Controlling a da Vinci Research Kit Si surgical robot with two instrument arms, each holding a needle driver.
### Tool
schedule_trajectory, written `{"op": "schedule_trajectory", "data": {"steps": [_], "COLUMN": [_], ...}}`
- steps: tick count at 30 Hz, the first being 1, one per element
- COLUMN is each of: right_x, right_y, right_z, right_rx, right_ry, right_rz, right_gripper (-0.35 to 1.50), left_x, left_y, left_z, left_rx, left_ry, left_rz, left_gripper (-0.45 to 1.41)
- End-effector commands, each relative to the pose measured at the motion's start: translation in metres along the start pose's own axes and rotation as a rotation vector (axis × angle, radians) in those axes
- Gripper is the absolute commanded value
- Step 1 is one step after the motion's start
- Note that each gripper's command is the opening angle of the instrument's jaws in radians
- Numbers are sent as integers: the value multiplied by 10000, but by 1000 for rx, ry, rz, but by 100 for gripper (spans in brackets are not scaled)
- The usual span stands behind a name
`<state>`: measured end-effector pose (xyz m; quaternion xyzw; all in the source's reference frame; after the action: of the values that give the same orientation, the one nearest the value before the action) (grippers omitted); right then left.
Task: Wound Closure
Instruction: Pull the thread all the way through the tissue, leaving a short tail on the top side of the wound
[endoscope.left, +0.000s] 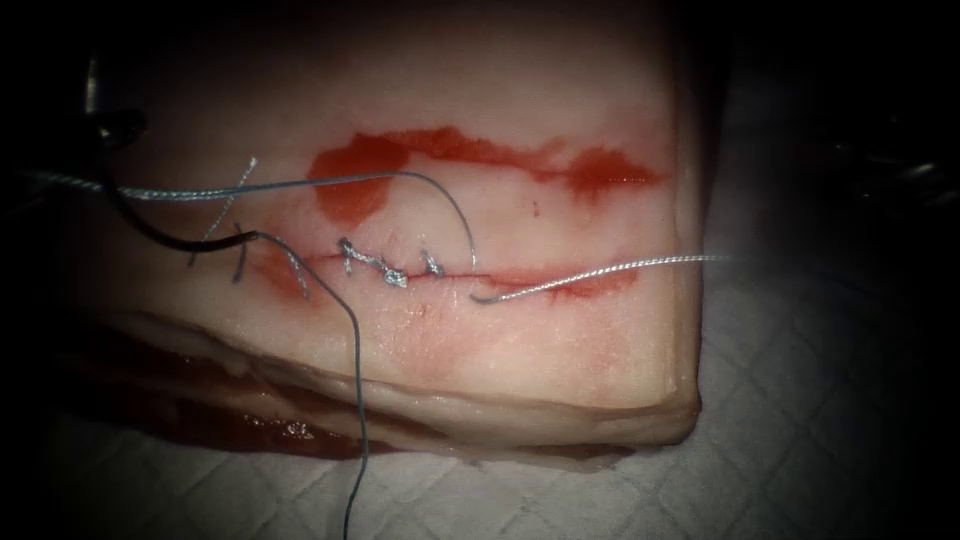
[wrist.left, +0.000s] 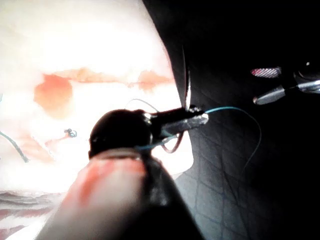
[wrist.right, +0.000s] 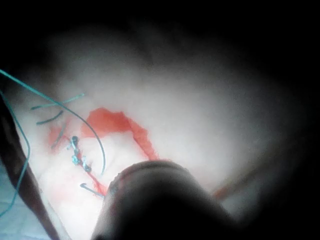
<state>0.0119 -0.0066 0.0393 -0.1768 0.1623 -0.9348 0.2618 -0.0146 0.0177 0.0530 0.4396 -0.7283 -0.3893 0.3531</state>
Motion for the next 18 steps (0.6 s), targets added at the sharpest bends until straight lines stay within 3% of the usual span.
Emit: {"op": "schedule_trajectory", "data": {"steps": [1, 4, 5, 7, 9, 13, 15, 18], "right_x": [-26, -43, -50, -58, -72, -76, -74, -72], "right_y": [10, 27, 34, 42, 63, 86, 95, 99], "right_z": [5, 13, 19, 27, 54, 91, 110, 132], "right_rx": [19, 33, 3, -51, -11, 48, 129, 154], "right_ry": [0, 20, 35, 65, 160, 249, 310, 342], "right_rz": [-44, -94, -111, -145, -240, -390, -434, -466], "right_gripper": [114, 106, 94, 88, 93, 99, 99, 101], "left_x": [2, 3, 3, 3, 3, 3, 3, 3], "left_y": [6, 7, 7, 7, 7, 7, 7, 7], "left_z": [3, 3, 3, 3, 3, 3, 3, 3], "left_rx": [2, 2, 2, 1, 2, 2, 3, 3], "left_ry": [0, 3, 4, 6, 7, 7, 7, 8], "left_rz": [1, 1, 0, 0, -1, -1, -1, -1], "left_gripper": [-45, -45, -45, -45, -45, -45, -45, -45]}}
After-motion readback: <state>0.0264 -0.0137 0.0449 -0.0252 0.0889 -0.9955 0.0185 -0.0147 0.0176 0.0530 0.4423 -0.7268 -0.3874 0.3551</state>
